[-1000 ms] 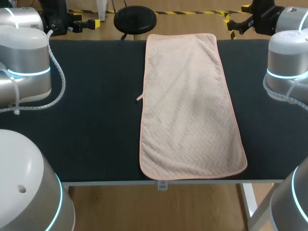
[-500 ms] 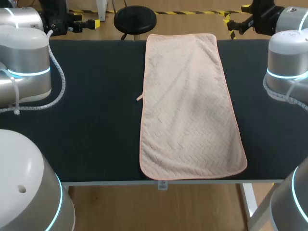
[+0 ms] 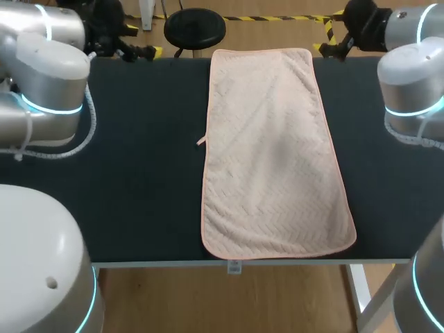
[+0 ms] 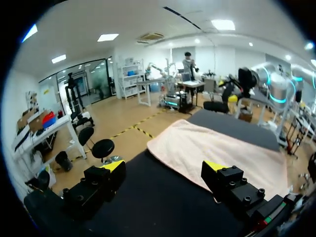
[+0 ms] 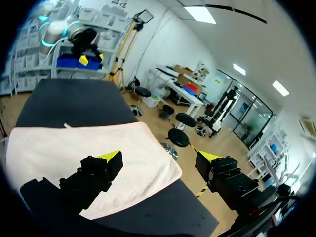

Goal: Fold the towel

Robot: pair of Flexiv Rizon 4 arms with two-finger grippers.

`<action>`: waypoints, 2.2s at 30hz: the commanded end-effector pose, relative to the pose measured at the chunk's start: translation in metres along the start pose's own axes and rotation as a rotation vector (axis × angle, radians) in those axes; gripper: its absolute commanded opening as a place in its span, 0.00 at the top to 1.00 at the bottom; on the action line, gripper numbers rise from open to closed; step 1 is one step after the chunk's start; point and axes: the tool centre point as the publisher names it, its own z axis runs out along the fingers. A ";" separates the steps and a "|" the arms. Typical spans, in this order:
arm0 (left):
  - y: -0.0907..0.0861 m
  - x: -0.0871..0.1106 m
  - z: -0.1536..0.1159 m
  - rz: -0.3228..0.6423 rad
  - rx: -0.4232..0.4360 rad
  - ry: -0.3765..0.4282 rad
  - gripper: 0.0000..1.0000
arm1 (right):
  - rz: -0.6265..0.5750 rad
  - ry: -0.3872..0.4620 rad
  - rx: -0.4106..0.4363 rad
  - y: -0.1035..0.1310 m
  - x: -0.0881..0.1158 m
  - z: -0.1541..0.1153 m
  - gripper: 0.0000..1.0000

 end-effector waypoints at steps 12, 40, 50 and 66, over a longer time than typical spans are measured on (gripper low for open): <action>0.003 0.020 -0.001 0.688 -0.630 0.412 0.00 | -0.653 0.329 0.539 -0.006 0.003 -0.007 0.00; 0.014 0.070 0.030 0.657 -0.627 0.333 0.00 | -0.503 0.385 0.641 -0.043 0.044 -0.001 0.00; 0.043 0.104 0.063 0.654 -0.686 0.378 0.00 | -0.478 0.409 0.725 -0.074 0.063 0.004 0.00; 0.074 0.128 0.113 0.656 -0.706 0.446 0.00 | -0.386 0.438 0.727 -0.116 0.086 0.018 0.00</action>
